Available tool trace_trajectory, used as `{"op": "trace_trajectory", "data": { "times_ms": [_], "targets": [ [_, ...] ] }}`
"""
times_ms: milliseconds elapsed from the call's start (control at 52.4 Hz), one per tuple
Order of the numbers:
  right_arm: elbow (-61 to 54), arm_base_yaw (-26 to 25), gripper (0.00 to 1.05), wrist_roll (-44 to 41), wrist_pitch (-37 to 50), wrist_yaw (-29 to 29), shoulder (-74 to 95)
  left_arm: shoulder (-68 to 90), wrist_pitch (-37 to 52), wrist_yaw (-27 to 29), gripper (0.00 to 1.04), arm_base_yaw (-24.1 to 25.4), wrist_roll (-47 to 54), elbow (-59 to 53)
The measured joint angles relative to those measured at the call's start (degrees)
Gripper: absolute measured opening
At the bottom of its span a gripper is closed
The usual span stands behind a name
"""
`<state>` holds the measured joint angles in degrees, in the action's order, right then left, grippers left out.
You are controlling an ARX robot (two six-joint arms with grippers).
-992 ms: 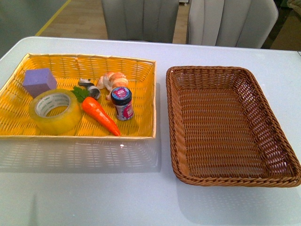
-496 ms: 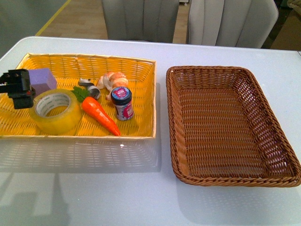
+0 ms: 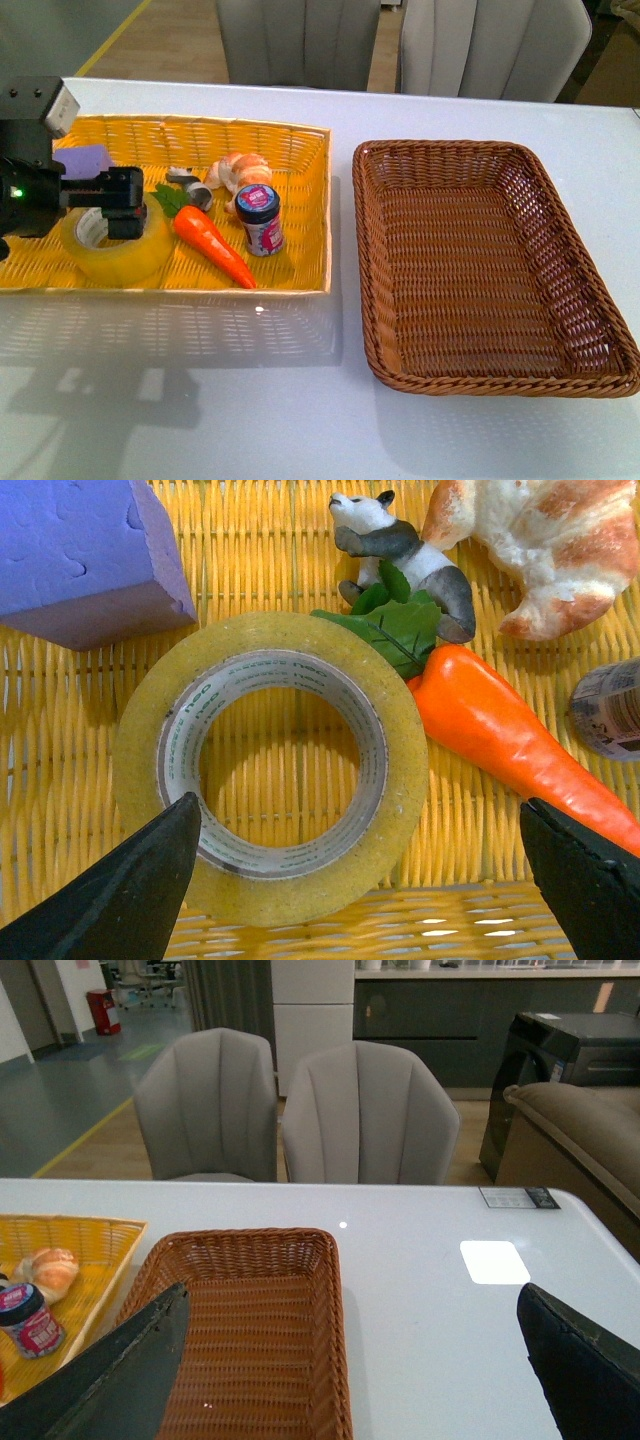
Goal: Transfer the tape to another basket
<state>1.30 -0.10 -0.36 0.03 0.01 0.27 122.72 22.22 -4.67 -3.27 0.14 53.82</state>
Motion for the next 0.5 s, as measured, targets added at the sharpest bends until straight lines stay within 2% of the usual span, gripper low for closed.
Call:
{"op": "trace_trajectory", "data": {
  "times_ms": [496],
  "targets": [
    [0.00,0.00,0.96,-0.02,0.00,0.00,0.00,4.70,-6.12,-1.16,0.96,-1.97,5.95,6.12]
  ]
}}
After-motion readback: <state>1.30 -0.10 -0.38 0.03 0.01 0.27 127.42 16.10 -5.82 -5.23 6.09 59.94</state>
